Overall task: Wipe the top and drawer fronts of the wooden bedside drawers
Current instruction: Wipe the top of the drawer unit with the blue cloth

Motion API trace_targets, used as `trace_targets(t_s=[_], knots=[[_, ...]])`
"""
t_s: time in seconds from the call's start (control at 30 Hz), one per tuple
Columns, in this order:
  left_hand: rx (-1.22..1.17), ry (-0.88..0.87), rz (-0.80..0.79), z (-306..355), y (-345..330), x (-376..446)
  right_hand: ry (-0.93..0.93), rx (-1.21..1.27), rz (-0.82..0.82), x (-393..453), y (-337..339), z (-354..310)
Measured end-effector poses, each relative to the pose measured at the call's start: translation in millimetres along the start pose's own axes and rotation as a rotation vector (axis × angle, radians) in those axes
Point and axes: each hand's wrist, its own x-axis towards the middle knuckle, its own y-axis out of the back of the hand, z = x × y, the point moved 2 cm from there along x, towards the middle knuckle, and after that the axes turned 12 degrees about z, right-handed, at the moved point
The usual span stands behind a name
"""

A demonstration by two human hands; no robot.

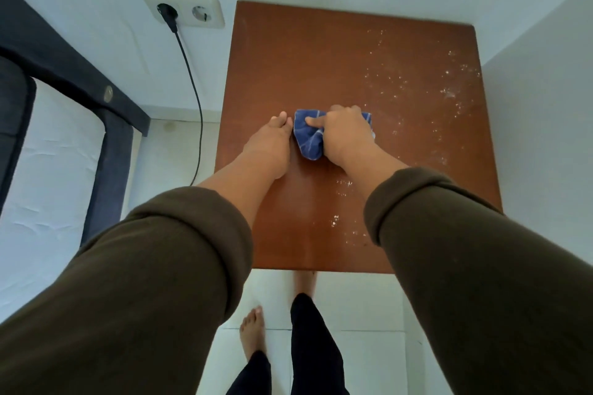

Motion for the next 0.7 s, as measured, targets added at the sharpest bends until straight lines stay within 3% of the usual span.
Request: trace_targets(t_s=[0.43, 0.7], knots=[[0.065, -0.041, -0.004, 10.1, -35.2, -81.1, -0.116, 0.169, -0.045, -142.4, -34.3, -41.7], [0.118, -0.027, 0.027, 18.9, -52.5, -116.6, -0.044, 0.168, -0.057, -195.2, -51.5, -51.0]])
